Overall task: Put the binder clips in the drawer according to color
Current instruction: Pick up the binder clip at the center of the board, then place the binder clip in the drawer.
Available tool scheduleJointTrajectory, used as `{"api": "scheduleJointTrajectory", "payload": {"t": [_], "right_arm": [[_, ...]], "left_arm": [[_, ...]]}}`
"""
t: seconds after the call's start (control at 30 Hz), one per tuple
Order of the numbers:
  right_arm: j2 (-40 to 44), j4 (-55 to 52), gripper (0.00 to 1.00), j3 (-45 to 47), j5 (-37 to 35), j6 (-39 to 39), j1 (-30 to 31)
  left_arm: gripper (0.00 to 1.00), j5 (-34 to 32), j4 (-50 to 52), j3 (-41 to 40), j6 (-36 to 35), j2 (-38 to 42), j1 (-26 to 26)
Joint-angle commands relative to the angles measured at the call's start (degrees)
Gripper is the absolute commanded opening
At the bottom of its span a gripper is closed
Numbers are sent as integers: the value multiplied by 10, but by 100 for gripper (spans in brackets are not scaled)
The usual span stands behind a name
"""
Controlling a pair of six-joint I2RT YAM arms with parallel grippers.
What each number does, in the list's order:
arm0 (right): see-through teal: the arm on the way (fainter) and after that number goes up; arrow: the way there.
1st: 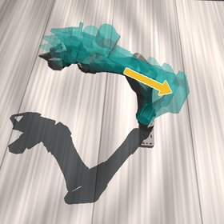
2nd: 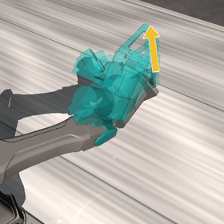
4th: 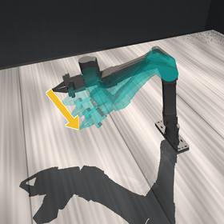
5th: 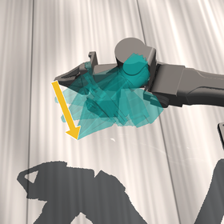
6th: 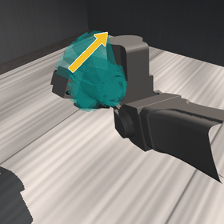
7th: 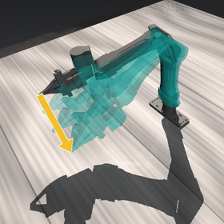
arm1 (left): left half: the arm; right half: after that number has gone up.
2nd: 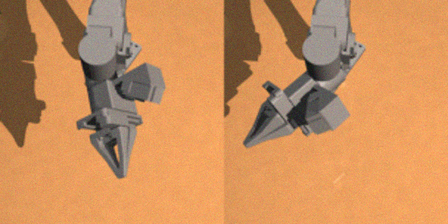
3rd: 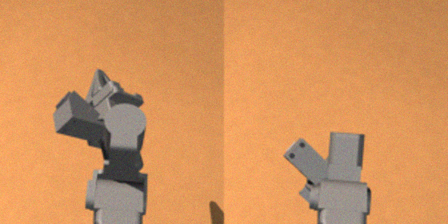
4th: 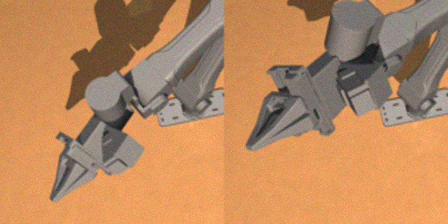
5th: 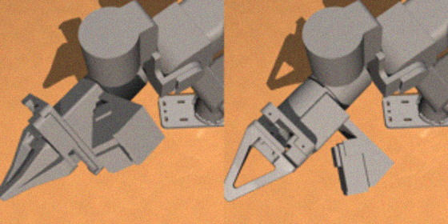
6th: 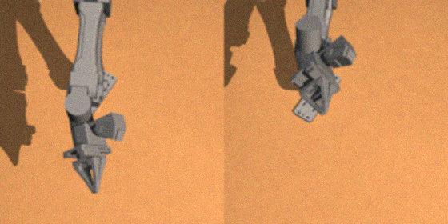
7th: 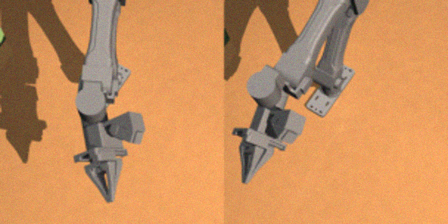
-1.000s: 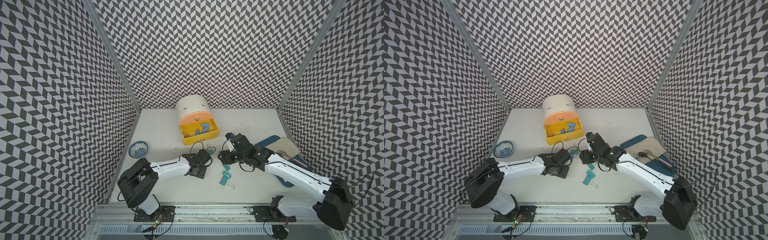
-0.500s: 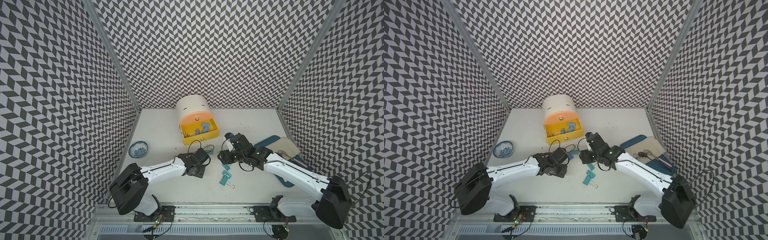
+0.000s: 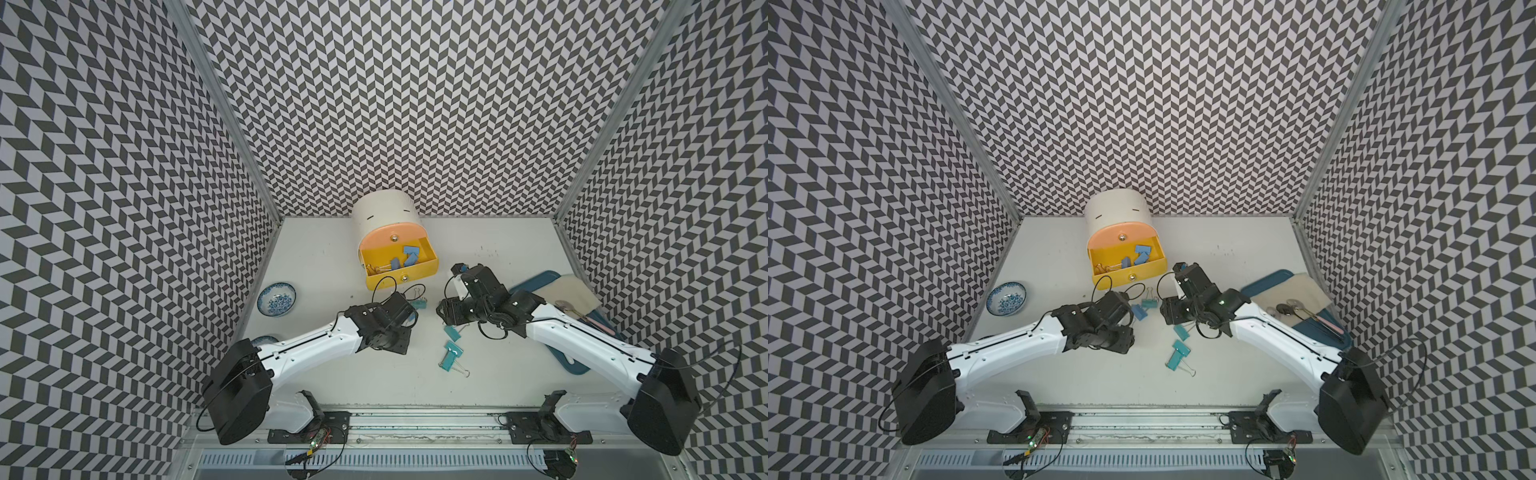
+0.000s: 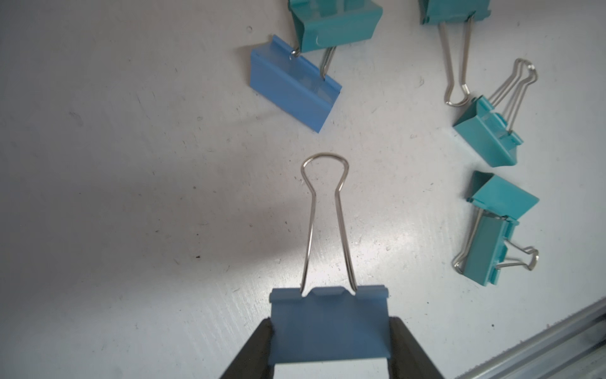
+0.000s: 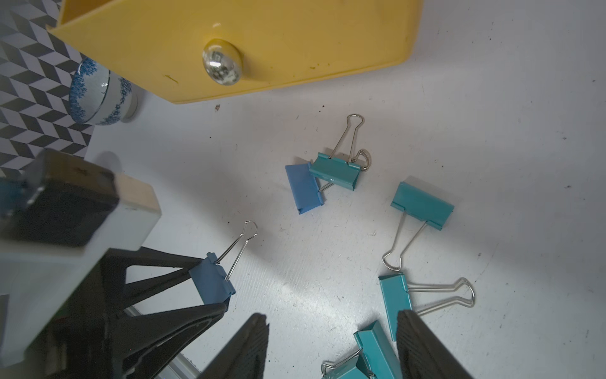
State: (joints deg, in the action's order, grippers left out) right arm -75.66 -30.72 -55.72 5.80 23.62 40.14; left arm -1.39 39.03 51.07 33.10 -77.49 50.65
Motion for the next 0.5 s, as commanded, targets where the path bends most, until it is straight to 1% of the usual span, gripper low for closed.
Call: {"api": "scheduleJointTrajectory", "payload": {"t": [0.0, 0.47], "right_arm": [[-9, 35, 66, -16, 21, 7, -13], [-9, 69, 66, -4, 98, 26, -74]], "left_arm": [[39, 13, 17, 30, 1, 20, 3], [39, 37, 41, 116, -29, 49, -16]]}}
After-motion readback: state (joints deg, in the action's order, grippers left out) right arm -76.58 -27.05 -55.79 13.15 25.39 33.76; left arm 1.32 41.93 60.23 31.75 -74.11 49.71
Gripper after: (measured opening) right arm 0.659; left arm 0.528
